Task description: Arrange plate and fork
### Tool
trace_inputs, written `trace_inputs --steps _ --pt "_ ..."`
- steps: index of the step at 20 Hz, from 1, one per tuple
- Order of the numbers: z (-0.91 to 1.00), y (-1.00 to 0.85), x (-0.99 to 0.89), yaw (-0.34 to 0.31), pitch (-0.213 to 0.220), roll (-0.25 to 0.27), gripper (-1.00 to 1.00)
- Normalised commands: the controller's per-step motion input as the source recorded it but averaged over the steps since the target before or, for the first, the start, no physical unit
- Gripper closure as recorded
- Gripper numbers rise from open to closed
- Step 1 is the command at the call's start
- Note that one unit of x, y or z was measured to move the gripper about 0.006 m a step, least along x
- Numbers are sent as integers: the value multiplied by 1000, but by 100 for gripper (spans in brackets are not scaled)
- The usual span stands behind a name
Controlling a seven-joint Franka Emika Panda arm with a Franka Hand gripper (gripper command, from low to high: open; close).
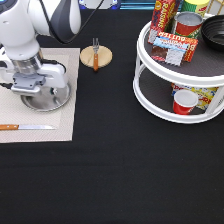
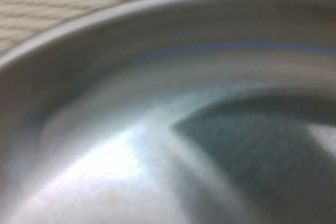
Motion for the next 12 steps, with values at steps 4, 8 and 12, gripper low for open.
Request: trace_inputs --steps 4,8,12 --pt "181 -795 364 92 43 90 -100" --pt "119 -772 369 83 74 102 -100" --pt "67 -579 426 57 137 113 -100"
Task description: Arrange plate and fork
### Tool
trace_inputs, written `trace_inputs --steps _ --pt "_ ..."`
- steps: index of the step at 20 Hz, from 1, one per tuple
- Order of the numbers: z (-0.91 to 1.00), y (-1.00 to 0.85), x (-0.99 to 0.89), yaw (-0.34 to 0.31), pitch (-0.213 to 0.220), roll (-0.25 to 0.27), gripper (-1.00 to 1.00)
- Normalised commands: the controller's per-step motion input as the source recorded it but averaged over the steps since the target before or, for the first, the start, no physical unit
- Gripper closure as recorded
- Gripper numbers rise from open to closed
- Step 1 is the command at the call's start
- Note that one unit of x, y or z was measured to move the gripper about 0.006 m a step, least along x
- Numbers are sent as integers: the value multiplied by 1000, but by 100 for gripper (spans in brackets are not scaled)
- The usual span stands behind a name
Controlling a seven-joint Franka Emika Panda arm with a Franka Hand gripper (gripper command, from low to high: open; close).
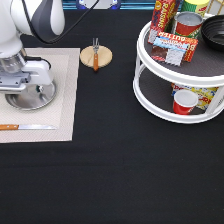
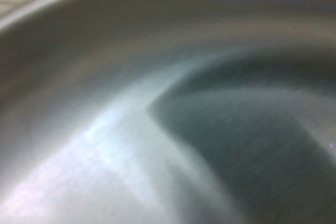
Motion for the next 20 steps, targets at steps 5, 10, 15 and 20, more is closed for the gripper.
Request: trace_inputs --steps 5,10,15,20 --pt "328 237 226 60 155 -3 -100" --pt "710 565 -55 88 74 -76 -100" --pt "735 691 -270 114 25 -108 -100" --pt "592 541 -603 54 -142 -158 -100"
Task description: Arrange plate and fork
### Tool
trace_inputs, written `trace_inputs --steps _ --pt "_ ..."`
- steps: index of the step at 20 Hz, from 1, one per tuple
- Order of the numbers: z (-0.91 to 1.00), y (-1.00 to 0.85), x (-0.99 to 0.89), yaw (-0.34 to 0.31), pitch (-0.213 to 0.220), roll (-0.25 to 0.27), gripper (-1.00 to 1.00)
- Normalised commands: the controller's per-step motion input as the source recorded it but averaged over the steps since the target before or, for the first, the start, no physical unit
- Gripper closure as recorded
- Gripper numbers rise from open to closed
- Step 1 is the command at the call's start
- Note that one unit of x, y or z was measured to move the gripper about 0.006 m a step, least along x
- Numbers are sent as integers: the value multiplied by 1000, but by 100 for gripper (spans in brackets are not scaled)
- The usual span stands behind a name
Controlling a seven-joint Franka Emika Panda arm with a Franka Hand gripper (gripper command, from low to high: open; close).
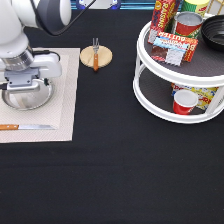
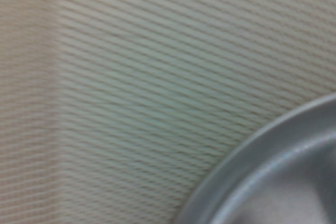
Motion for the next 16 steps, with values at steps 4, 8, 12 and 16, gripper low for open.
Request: trace_inputs --steps 4,8,12,16 --pt "489 444 -765 0 -233 -193 -100" --pt "408 427 -755 0 -247 -193 -100" --pt "387 522 -675 0 -253 -194 -100" --pt "317 588 -631 0 -248 -188 -100"
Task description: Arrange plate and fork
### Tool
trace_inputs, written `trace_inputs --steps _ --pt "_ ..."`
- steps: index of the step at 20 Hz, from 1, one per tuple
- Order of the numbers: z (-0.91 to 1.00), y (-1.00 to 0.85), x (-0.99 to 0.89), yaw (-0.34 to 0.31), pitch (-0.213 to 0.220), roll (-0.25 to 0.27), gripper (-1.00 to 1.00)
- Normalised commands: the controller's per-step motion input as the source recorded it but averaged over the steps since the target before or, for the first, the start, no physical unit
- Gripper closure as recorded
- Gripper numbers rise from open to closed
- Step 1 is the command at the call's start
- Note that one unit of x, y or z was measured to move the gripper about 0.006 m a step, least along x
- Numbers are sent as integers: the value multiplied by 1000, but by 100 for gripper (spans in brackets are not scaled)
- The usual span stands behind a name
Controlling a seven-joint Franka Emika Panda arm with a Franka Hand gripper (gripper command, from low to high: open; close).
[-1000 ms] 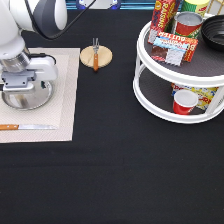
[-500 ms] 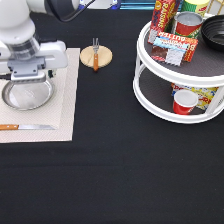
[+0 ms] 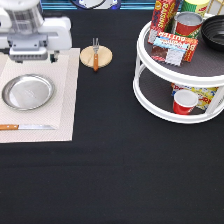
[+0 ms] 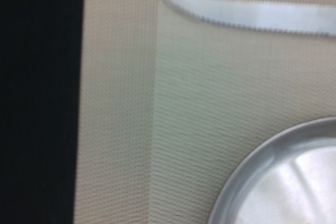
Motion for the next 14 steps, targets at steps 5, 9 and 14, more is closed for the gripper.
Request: trace_inputs --steps 5,9,14 --pt "134 671 -650 0 -219 -145 -100" --pt "-39 666 -774 6 -153 -90 -100" --pt "-146 570 -894 33 -81 -38 -100"
